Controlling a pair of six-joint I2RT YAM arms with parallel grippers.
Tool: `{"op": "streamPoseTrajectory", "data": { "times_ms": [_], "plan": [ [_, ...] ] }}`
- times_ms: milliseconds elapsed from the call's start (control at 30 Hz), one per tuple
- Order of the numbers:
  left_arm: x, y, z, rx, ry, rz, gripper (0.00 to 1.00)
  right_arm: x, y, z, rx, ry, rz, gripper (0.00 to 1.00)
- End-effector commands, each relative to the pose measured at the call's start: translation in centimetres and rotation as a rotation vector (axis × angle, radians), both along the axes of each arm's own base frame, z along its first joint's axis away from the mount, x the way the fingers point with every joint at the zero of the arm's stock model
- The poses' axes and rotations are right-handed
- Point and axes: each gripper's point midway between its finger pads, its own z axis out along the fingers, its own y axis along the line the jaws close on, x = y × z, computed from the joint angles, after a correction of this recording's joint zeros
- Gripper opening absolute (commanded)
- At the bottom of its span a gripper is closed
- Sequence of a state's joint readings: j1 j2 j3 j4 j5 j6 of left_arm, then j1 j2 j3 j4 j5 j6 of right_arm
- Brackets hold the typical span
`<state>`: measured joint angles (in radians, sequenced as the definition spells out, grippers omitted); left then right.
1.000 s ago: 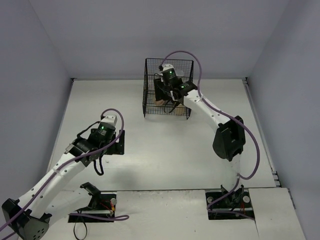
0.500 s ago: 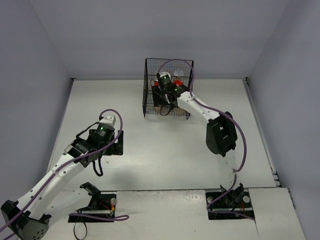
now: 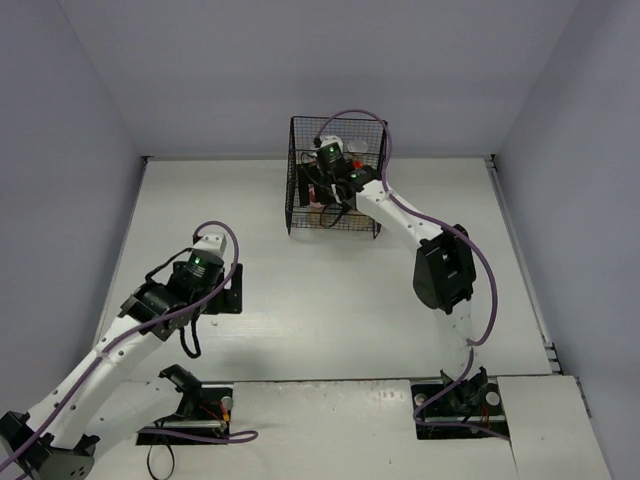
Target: Organize the condiment bottles
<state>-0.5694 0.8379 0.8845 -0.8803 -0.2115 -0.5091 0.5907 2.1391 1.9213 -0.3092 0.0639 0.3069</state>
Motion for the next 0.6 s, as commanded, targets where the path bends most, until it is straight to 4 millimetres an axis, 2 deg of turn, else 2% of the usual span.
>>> {"op": "streamPoseTrajectory", "data": {
  "times_ms": [0,67,100,133,167,200,233,267,333,367,433,467,533,567],
  "plan": [
    [0.4,0.5,2.6,-0.005,-0.067,0.016,0.83,-0.3,-0.2,13.2,0.157,-0.257,-0.015,0.94],
    [0.2,0.8,3.4,-0.011,-0.084,0.020,0.83,-0.9,-1.0,14.2,0.164,-0.291,-0.027,0.96],
    [0.1,0.9,3.6,-0.011,-0.091,0.021,0.83,-1.8,-1.8,16.6,0.186,-0.336,-0.032,0.97],
    [-0.1,1.1,4.0,-0.013,-0.096,0.023,0.83,-2.1,-2.6,16.5,0.176,-0.346,-0.050,0.98],
    [-0.3,1.2,4.3,-0.016,-0.107,0.023,0.83,-3.1,-3.5,18.6,0.191,-0.384,-0.058,0.98],
    [-0.5,1.4,4.5,-0.017,-0.110,0.022,0.83,-3.6,-4.1,19.1,0.191,-0.400,-0.065,0.99],
    [-0.6,1.5,5.0,-0.027,-0.126,0.019,0.83,-4.1,-5.0,18.3,0.163,-0.395,-0.087,1.00],
    [-0.7,1.6,5.2,-0.027,-0.130,0.019,0.83,-5.3,-6.1,20.0,0.175,-0.429,-0.099,1.00],
    [-1.0,1.8,5.8,-0.034,-0.150,0.012,0.83,-6.4,-7.6,20.4,0.166,-0.447,-0.128,1.00],
    [-1.1,1.8,6.0,-0.033,-0.156,0.008,0.83,-7.7,-9.1,20.3,0.152,-0.453,-0.155,1.00],
    [-1.3,2.0,6.2,-0.032,-0.165,0.006,0.83,-9.1,-10.7,19.9,0.143,-0.444,-0.191,1.00],
    [-1.3,2.1,6.6,-0.037,-0.181,0.003,0.83,-10.4,-12.1,19.8,0.136,-0.448,-0.220,1.00],
    [-1.3,2.4,6.8,-0.025,-0.192,0.010,0.83,-11.9,-13.5,19.1,0.131,-0.437,-0.247,1.00],
    [-1.3,2.4,7.0,-0.027,-0.198,0.013,0.83,-13.3,-14.6,20.1,0.154,-0.462,-0.260,1.00]
  ]
}}
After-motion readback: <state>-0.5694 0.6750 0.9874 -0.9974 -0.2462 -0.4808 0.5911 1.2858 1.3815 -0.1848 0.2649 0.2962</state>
